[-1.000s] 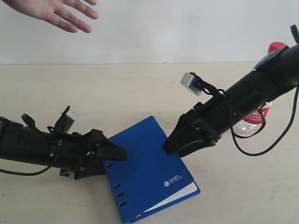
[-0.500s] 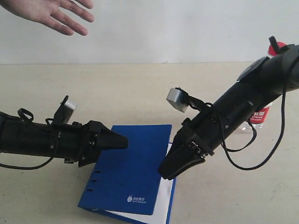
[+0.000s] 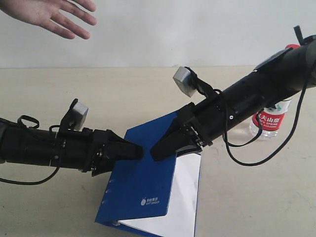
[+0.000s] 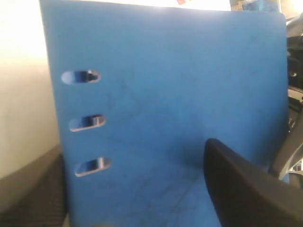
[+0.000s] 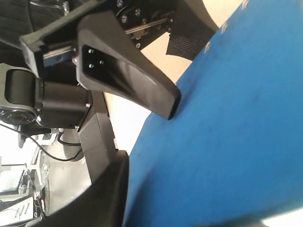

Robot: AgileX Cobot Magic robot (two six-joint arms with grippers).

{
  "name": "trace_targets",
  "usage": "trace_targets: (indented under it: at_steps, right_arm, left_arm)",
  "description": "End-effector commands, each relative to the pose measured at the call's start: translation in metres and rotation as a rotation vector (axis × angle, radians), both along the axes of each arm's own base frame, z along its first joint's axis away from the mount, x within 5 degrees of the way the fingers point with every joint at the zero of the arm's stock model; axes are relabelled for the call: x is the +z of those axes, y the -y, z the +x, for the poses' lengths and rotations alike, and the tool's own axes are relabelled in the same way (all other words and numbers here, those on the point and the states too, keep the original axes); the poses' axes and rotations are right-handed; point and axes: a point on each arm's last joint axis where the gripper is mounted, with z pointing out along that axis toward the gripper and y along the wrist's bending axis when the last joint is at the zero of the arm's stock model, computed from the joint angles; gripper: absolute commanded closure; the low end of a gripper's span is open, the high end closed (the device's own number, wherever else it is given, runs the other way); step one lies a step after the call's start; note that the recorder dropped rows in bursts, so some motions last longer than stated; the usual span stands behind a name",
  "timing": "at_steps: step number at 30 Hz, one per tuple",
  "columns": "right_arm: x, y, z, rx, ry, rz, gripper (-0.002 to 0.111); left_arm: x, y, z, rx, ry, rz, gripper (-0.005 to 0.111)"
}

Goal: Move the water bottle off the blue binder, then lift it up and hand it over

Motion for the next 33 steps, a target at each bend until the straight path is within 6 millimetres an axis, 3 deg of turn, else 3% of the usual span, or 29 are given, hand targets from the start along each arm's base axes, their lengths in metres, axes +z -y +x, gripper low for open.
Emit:
trace_targets:
  at_steps: [1, 5, 9, 20, 27, 30, 33]
  right_arm:
    - [0.002, -0.004, 0.005, -0.041, 0.031, 0.007, 0.087]
    - [-0.003, -0.003, 0.012, -0.108, 0.088, -0.045, 0.088]
    - [-0.006, -0.001, 0.018, -0.137, 0.155, -0.073, 0.108]
    - [0.003, -0.004, 0.006, 0.010, 0.161, 0.063, 0.108]
    - [-0.015, 0.006, 0.016, -0.071, 0.208, -0.178, 0.108]
    - [-0.018, 0.008, 0.019, -0.091, 0.231, -0.218, 0.108]
    - [-0.017, 0.007, 0.018, -0.089, 0.224, -0.206, 0.108]
  left_arm:
    - [0.013, 0.009, -0.008, -0.087, 0.023, -0.107, 0.040]
    - [0.013, 0.013, -0.011, -0.105, 0.022, -0.107, 0.040]
    - [0.013, 0.013, -0.010, -0.099, 0.013, -0.108, 0.040]
    - [0.014, 0.014, -0.009, -0.130, 0.101, -0.102, 0.040]
    - [0.029, 0.020, 0.012, -0.134, 0.199, -0.120, 0.043]
    - [0.034, 0.021, 0.019, -0.134, 0.225, -0.126, 0.054]
    - [0.035, 0.022, 0.021, -0.133, 0.230, -0.128, 0.080]
